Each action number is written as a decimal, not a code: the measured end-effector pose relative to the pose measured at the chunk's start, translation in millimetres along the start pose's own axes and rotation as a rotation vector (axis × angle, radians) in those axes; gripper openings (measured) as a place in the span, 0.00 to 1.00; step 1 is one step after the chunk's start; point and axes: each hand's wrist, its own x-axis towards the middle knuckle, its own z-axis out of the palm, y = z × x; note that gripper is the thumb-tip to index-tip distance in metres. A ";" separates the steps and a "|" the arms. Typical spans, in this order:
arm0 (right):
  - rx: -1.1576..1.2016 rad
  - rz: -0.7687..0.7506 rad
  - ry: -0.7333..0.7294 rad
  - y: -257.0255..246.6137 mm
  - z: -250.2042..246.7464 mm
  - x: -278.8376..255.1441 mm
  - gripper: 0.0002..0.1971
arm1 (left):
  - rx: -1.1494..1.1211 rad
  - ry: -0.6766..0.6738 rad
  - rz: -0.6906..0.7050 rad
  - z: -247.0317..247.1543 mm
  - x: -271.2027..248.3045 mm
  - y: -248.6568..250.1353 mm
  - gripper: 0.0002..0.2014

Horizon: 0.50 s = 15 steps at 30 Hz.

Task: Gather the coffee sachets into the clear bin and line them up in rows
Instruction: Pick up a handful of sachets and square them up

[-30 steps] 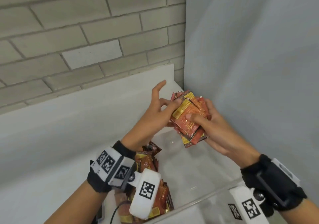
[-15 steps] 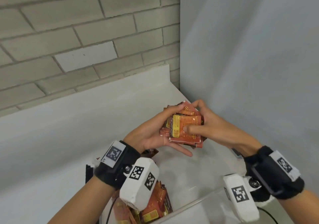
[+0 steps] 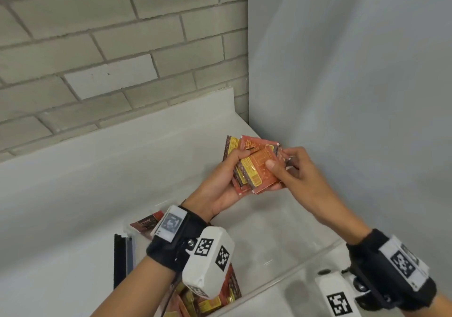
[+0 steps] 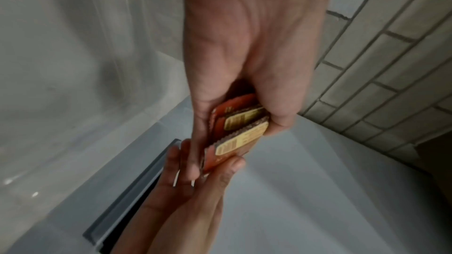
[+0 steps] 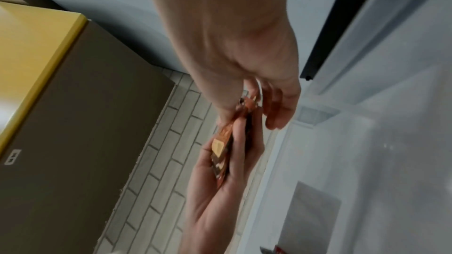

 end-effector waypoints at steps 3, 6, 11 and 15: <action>0.171 0.031 -0.036 1.1 10.0 -3.1 0.24 | 0.039 0.069 0.087 1.0 4.4 -9.1 0.11; 0.254 0.032 -0.112 2.2 13.1 -2.1 0.33 | 0.043 0.081 0.152 -0.2 4.6 -14.1 0.09; 0.443 0.118 -0.067 16.5 12.1 3.3 0.40 | 0.072 0.111 0.261 -5.7 6.7 -16.8 0.09; 0.436 0.139 -0.061 16.8 9.0 6.6 0.27 | 0.069 0.149 0.328 -8.4 9.0 -19.5 0.09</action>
